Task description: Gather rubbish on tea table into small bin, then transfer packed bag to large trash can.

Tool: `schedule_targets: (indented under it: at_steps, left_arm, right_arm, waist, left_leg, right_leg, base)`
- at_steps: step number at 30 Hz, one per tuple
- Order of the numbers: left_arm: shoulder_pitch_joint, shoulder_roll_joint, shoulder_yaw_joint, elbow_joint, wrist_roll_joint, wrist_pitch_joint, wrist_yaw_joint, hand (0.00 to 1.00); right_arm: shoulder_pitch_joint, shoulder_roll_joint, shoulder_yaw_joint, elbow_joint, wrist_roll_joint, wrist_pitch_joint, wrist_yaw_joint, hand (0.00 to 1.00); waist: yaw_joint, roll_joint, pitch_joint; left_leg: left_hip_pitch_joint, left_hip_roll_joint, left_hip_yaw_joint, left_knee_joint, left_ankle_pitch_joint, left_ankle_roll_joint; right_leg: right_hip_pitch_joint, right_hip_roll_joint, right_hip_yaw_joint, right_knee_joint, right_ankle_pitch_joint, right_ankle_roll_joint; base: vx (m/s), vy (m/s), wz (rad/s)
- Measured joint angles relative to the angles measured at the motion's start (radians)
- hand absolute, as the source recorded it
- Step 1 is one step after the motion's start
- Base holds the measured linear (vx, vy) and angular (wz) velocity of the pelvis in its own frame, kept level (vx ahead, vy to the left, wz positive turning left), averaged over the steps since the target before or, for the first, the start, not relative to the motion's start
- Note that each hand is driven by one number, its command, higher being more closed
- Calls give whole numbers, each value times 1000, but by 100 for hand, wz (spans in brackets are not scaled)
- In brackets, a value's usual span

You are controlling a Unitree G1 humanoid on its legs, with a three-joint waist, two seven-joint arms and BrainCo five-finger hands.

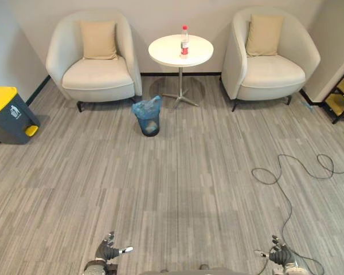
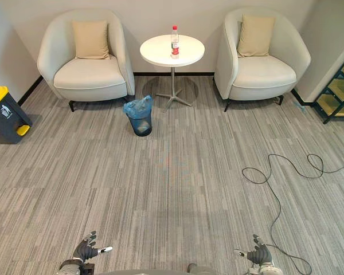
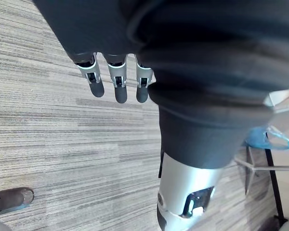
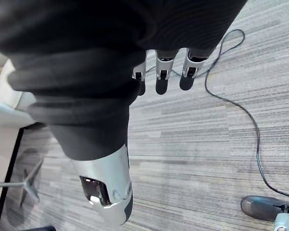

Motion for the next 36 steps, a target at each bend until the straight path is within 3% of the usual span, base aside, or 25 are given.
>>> schedule_targets:
  at_steps: [9,18,20,23,24,25,28,29,31,32,33,35,36]
  left_arm:
    - [16,0,0,-19,0,1,0,0]
    - [5,-2,-1,-25,-2,3,3,0]
    - [5,-6,-1,-44,-3,4,3,0]
    - [7,-6,0,-84,-6,4,7,0]
    - [8,-7,0,-102,-7,4,8,0]
    - [8,-7,0,-106,-8,5,10,0]
    - [4,-2,-1,-110,-12,10,27,0]
    - [-1,0,-1,-114,-13,13,31,0]
    - [-15,-2,-2,-115,-33,16,45,0]
    - [-34,-2,-3,-117,-43,15,47,0]
    - [-48,-2,-3,-117,-44,15,48,0]
    - [-109,-2,-20,-114,-46,14,51,0]
    - [-120,-1,-28,-111,-46,12,54,0]
  right_arm:
    - [-3,-9,1,3,-35,3,-1,0]
    - [-44,1,-12,35,27,15,-5,0]
    - [-49,2,-18,36,47,15,-6,0]
    - [-77,4,-25,38,61,15,-12,0]
    - [-96,15,-44,38,67,17,-25,0]
    - [-101,23,-53,38,77,22,-29,0]
    - [-120,50,-51,39,93,35,-32,0]
    - [-123,57,-46,40,94,36,-32,0]
    - [-131,56,-40,40,101,36,-32,0]
    - [-136,53,-40,40,105,36,-33,0]
    - [-142,51,-40,40,116,36,-32,0]
    - [-148,32,-41,32,133,37,-39,0]
    - [-148,29,-41,31,133,37,-45,0]
  waist:
    - [-1,2,-1]
    - [-5,5,0]
    - [-3,9,0]
    - [2,11,10]
    - [4,2,16]
    - [4,-1,20]
    - [2,-2,47]
    - [4,4,64]
    - [-2,18,77]
    - [-9,40,91]
    - [-19,44,100]
    - [-51,41,127]
    - [-58,21,125]
  left_leg:
    - [-18,1,0,-1,0,0]
    - [-42,1,14,16,-9,-1]
    - [-61,3,14,40,-28,16]
    - [-118,-1,25,125,-93,35]
    - [-150,-11,39,192,-141,52]
    - [-154,-15,42,211,-160,56]
    - [-118,-25,51,233,-204,91]
    - [-84,-20,51,223,-219,96]
    - [-39,8,61,206,-232,83]
    - [-11,31,60,186,-239,72]
    - [9,43,55,168,-237,66]
    - [77,63,20,97,-219,26]
    - [93,58,9,95,-220,19]
  right_leg:
    - [-8,0,-9,1,-2,0]
    - [-28,-1,-4,3,-8,5]
    - [-39,1,-3,7,-12,4]
    - [-104,-6,3,108,-79,20]
    - [-165,-27,5,228,-149,46]
    - [-184,-36,7,280,-173,69]
    - [-308,-73,-26,576,-180,109]
    - [-336,-86,-70,621,-218,83]
    - [-384,-80,-130,569,-231,60]
    - [-432,-65,-159,504,-217,49]
    - [-457,-58,-170,461,-194,42]
    - [-520,-45,-170,220,-26,43]
    - [-526,-52,-158,171,24,44]
  base:
    - [-8,-5,2]
    - [6,-1,-3]
    - [0,0,0]
    - [-19,31,-6]
    - [-5,48,-10]
    - [22,47,-14]
    - [168,52,-15]
    - [292,31,-14]
    - [331,15,-15]
    - [393,-9,-2]
    - [453,-46,22]
    - [566,-128,51]
    - [676,-213,60]
